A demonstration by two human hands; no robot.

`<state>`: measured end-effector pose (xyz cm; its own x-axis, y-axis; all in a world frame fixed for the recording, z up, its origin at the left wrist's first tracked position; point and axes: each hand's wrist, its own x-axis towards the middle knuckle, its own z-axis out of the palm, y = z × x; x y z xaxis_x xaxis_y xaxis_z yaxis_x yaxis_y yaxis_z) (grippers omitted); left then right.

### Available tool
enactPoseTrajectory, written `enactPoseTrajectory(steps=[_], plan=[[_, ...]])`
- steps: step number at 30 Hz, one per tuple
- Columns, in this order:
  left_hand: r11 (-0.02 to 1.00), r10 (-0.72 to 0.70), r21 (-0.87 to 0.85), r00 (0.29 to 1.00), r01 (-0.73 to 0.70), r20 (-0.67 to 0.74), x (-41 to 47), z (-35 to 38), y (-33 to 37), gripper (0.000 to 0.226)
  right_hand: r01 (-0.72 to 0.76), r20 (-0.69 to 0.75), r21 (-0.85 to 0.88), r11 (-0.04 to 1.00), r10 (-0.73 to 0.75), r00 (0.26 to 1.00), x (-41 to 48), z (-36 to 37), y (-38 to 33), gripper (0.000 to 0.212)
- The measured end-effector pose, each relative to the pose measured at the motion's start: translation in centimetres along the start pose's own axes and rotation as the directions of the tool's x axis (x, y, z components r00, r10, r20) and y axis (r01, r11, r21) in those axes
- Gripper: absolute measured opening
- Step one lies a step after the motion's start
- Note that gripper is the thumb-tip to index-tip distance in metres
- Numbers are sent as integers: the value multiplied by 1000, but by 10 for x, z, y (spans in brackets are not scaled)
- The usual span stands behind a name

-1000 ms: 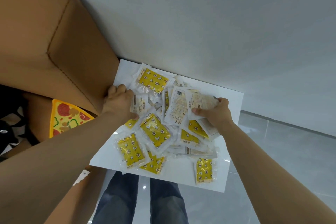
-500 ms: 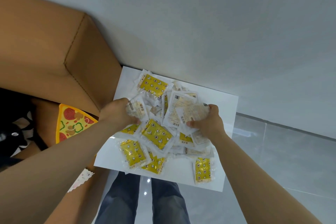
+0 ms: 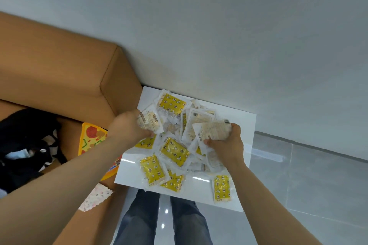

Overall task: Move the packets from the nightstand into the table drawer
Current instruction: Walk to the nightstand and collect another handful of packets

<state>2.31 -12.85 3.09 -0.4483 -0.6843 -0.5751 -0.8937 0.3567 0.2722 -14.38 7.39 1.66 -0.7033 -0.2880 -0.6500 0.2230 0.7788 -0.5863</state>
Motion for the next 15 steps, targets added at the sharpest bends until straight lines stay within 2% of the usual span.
enactPoseTrajectory(steps=[3, 9, 15], plan=[[998, 6, -57, 1000, -6, -6, -20, -15, 7, 44, 24, -2, 35, 999, -24, 1000, -19, -13, -14, 75], [940, -55, -338, 998, 55, 12, -66, -42, 19, 39, 78, -60, 85, 993, -73, 996, -67, -37, -43, 72], [927, 3, -374, 999, -22, -51, -114, -83, 35, 40, 153, -200, 189, 970, -115, 973, -126, -63, -69, 70]])
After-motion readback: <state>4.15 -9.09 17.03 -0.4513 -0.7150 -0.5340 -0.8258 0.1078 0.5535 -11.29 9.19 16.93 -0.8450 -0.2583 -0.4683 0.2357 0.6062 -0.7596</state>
